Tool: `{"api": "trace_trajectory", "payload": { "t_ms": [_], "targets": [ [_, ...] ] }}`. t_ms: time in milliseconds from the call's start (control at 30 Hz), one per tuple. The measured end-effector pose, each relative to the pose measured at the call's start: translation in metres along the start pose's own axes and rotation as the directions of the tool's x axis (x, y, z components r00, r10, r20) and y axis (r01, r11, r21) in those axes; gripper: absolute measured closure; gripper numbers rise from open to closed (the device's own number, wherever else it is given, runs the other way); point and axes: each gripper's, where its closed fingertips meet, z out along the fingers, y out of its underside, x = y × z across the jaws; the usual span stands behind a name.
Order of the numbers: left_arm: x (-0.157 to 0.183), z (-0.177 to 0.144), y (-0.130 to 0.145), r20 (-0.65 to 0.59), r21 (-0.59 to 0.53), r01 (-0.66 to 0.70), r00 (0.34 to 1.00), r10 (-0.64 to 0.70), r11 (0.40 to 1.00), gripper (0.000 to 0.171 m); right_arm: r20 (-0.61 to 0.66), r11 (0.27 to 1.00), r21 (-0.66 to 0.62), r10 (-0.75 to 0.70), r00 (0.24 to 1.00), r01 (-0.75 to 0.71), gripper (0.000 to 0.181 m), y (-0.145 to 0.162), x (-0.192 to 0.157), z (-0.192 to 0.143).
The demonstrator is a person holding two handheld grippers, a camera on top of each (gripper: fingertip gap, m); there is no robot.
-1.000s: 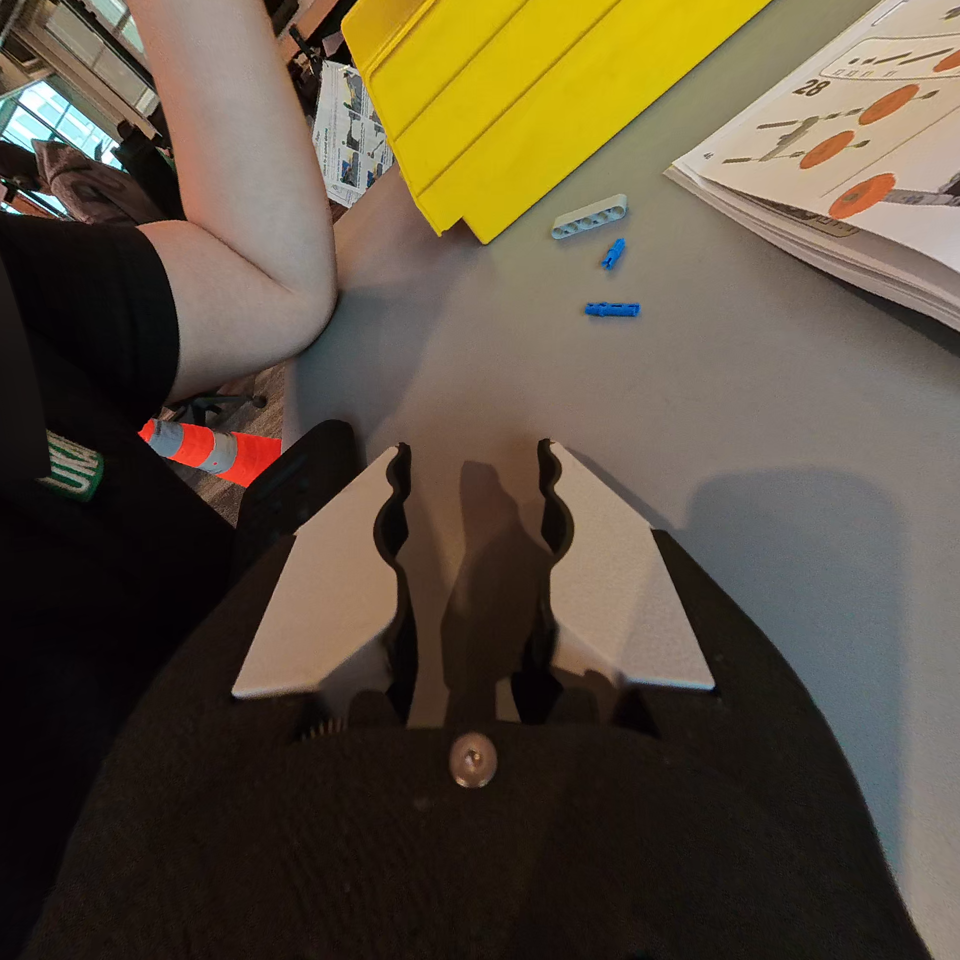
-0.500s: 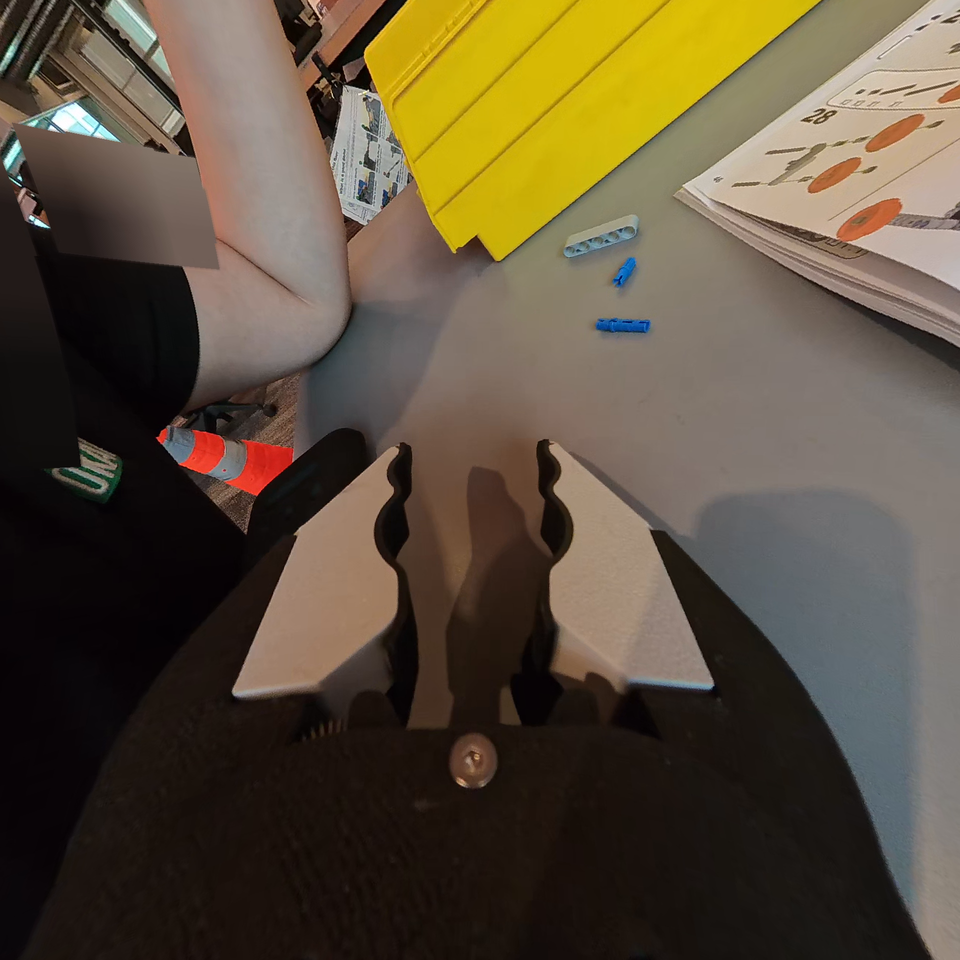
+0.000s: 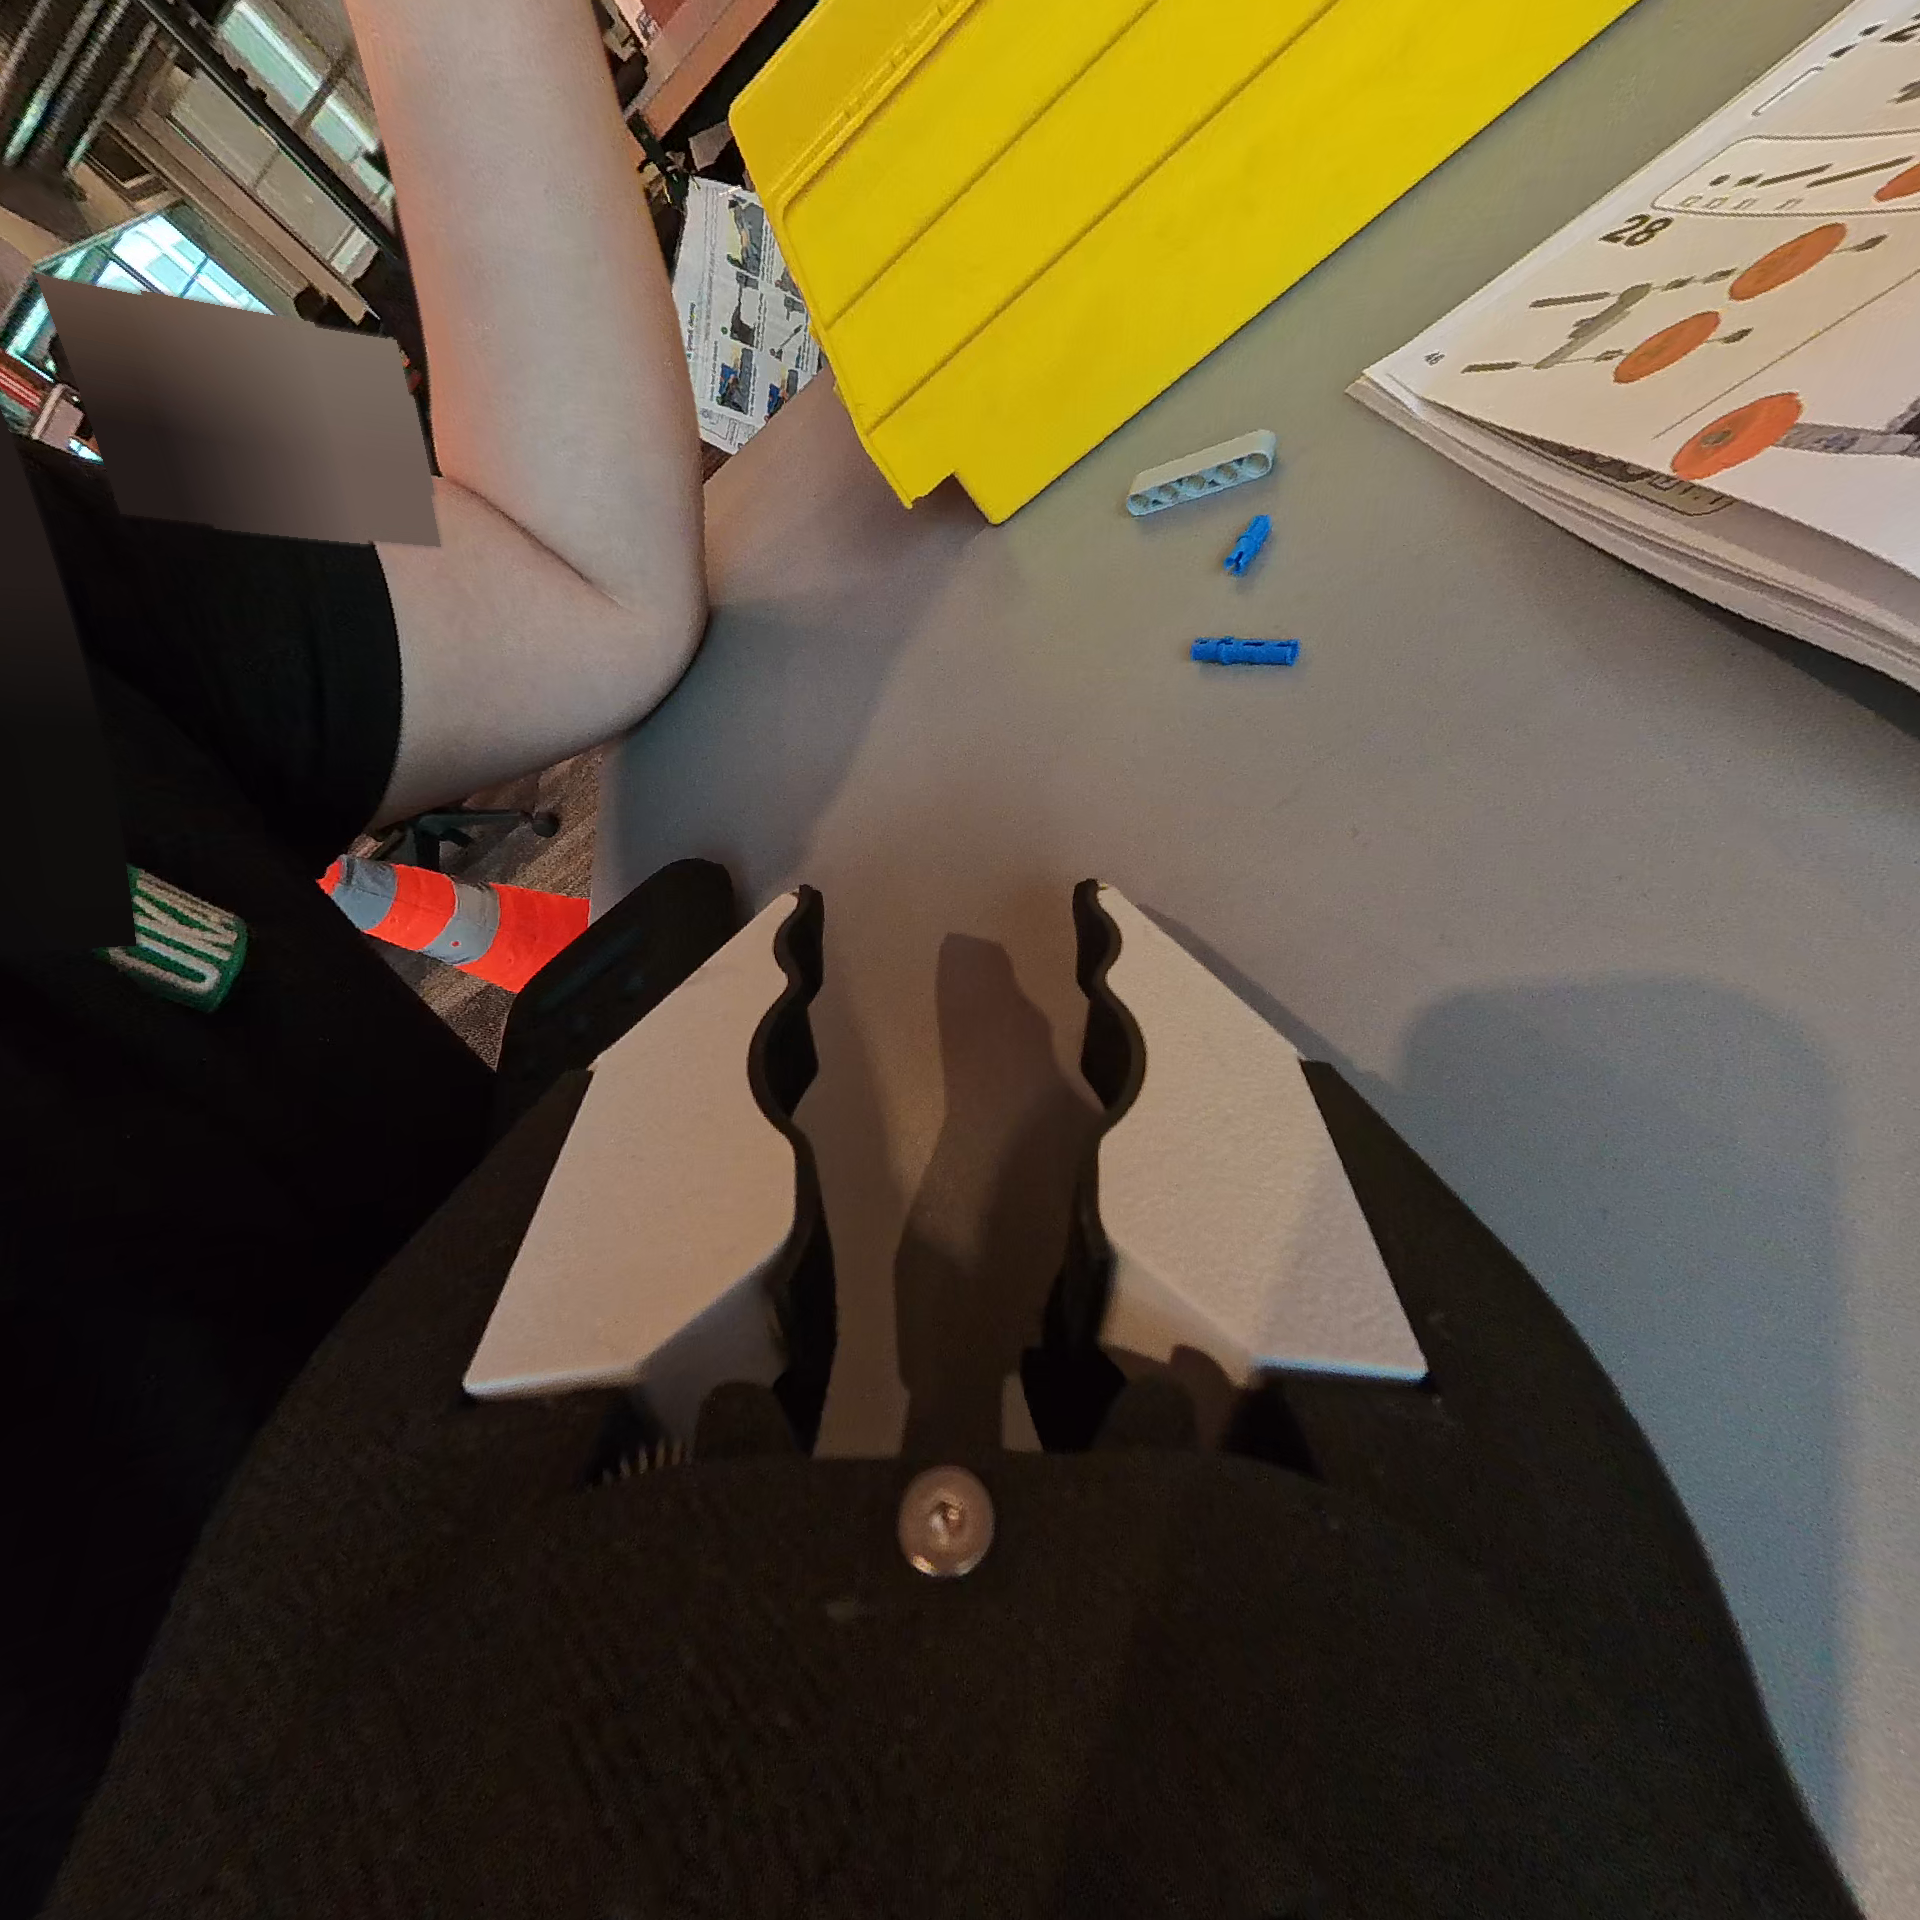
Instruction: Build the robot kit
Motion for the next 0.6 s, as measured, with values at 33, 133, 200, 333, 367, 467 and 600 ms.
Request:
{"api": "trace_trajectory", "payload": {
  "t_ms": [33, 133, 200, 333, 367, 467, 600],
  "targets": [
    [0.007, 0.003, 0.011, -0.053, -0.04, -0.014, 0.999, 0.012, 0.999, 0.117, 0.001, 1.0, 0.0, 0.0, 1.0, 0.0, 0.133, 0.0, 0.0, 0.0],
    [0.019, 0.011, 0.058, -0.15, -0.267, -0.036, 0.989, -0.004, 0.963, 0.156, 0.002, 1.0, 0.001, 0.003, 1.0, -0.003, 0.133, 0.0, 0.0, 0.0],
    [0.023, 0.011, 0.106, -0.164, -0.5, -0.031, 0.985, -0.06, 0.866, 0.161, 0.003, 1.0, 0.001, 0.005, 1.0, -0.005, 0.133, 0.0, 0.0, 0.0],
    [0.021, -0.013, 0.204, -0.01, -0.874, 0.069, 0.987, -0.159, 0.481, 0.145, 0.004, 1.0, 0.001, 0.001, 1.0, -0.001, 0.133, 0.0, -0.001, 0.0],
    [0.026, -0.022, 0.22, 0.005, -0.917, 0.085, 0.979, -0.202, 0.39, 0.14, 0.005, 1.0, 0.002, 0.0, 1.0, 0.0, 0.133, 0.0, -0.001, 0.0],
    [0.039, -0.067, 0.26, 0.058, -0.996, 0.074, 0.965, -0.256, 0.054, 0.109, 0.008, 1.0, 0.004, 0.004, 1.0, -0.004, 0.133, 0.0, -0.001, 0.0],
    [0.053, -0.101, 0.279, 0.081, -0.985, 0.03, 0.95, -0.302, -0.17, 0.097, 0.013, 1.0, 0.006, 0.006, 1.0, -0.006, 0.133, 0.0, -0.002, 0.0]
  ]
}}
